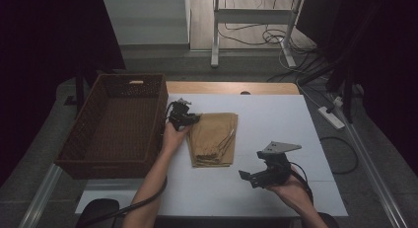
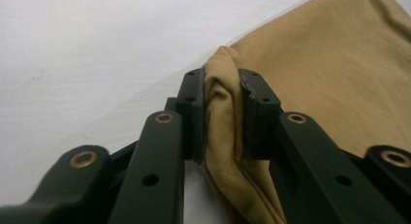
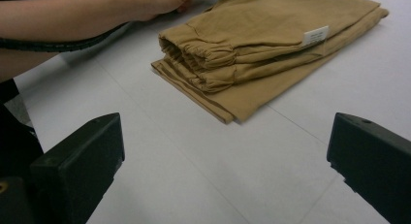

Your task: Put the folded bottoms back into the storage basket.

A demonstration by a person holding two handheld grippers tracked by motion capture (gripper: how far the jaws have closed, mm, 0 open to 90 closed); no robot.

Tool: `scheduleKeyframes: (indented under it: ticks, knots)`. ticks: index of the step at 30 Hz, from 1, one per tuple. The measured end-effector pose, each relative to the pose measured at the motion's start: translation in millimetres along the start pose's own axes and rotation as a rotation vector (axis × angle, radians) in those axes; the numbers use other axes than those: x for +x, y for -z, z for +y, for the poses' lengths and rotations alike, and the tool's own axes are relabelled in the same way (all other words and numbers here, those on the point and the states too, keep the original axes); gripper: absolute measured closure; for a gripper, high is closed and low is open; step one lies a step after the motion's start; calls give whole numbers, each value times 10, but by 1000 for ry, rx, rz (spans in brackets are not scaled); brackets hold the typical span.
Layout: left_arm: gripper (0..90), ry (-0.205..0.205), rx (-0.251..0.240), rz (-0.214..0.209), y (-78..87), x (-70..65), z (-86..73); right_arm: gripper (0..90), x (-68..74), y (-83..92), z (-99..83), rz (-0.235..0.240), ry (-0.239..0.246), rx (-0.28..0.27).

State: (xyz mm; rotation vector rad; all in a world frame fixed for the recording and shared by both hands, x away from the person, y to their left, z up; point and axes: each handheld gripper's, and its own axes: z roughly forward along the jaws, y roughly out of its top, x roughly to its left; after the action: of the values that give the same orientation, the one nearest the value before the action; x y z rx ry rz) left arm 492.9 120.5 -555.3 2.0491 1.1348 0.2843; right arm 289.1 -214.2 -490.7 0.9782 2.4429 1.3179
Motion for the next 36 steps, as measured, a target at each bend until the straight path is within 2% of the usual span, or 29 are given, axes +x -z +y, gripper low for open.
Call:
scheduleKeyframes:
  ticks: [7,14,19,36]
  knots:
    - [733,1,1,-5,2,10,-2,9,26,-208,73,30,5,41]
    - [733,4,-2,-6,2,11,-4,9,49,-441,152,60,35,73]
    - [733,1,-2,-3,2,7,-5,9,72,-587,234,66,48,71]
    - [733,0,-4,0,1,2,-6,9,141,-1094,470,80,103,113]
